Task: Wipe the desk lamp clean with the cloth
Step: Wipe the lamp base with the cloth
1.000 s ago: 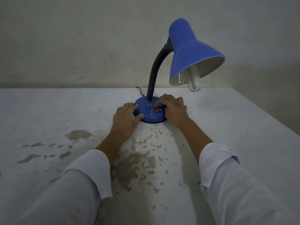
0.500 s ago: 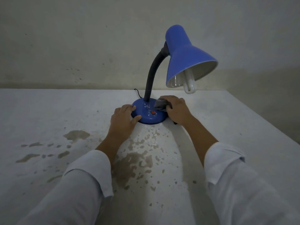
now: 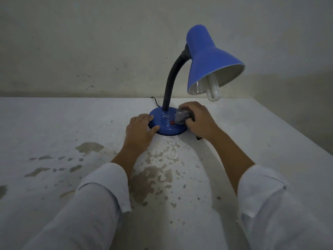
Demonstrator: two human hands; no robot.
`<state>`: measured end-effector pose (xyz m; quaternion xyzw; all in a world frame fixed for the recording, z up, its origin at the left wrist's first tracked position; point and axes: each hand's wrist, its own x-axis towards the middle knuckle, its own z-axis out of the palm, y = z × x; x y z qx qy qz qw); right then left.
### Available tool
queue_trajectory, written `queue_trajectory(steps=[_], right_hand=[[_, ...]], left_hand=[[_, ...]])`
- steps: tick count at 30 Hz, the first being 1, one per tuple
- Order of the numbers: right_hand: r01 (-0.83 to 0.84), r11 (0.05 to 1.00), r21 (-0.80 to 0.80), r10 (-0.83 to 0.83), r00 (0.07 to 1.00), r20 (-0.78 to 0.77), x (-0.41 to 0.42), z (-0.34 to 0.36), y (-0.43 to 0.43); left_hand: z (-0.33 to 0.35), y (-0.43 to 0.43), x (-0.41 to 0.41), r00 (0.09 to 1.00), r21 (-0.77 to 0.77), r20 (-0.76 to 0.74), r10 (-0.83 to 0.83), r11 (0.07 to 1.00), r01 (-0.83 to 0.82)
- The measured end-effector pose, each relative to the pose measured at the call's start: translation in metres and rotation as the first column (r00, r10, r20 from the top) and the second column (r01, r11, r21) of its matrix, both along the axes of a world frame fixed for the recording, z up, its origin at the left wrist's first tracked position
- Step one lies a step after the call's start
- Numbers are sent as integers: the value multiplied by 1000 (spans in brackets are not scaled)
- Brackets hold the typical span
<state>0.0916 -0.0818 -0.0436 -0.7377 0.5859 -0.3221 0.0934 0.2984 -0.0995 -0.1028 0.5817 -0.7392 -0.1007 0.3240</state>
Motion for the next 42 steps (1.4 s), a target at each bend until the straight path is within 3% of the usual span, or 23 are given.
queue_trajectory(steps=[3, 5, 9, 12, 16, 19, 23, 27, 30, 37, 42], right_hand=[[16, 988, 153, 1, 994, -109, 12, -9, -10], [47, 991, 128, -27, 988, -152, 16, -16, -9], [-25, 998, 49, 29, 997, -78, 11, -23, 4], [-23, 990, 136, 25, 1000, -10, 1, -4, 12], [44, 999, 18, -43, 997, -63, -1, 13, 5], [1, 995, 101, 11, 992, -122, 7, -3, -2], [-5, 995, 95, 10, 999, -44, 10, -13, 10], [-8, 975, 223, -4, 999, 54, -2, 3, 24], [147, 984, 100, -158, 981, 108, -8, 1, 19], [361, 921, 146, -318, 914, -253, 25, -17, 23], [264, 955, 138, -240, 955, -173, 17, -13, 44]], left_hand=[[0, 0, 0, 1000, -6, -5, -5, 1000, 5], [0, 0, 0, 1000, -19, -9, -8, 1000, 8], [-1, 0, 1, 1000, -18, -17, -11, 1000, 10], [-1, 0, 0, 1000, -15, -20, -11, 1000, 10], [0, -1, -1, 1000, 2, -17, -4, 1000, 4], [-1, -1, 0, 1000, -3, -19, -3, 1000, 3], [0, -2, 0, 1000, -9, -16, -5, 1000, 5], [0, 1, 0, 1000, -4, 1, -5, 1000, 5], [2, 2, 0, 1000, -4, -15, -13, 1000, 12], [0, -1, 0, 1000, 0, -13, -7, 1000, 7], [0, -1, -2, 1000, 3, 9, -6, 1000, 6]])
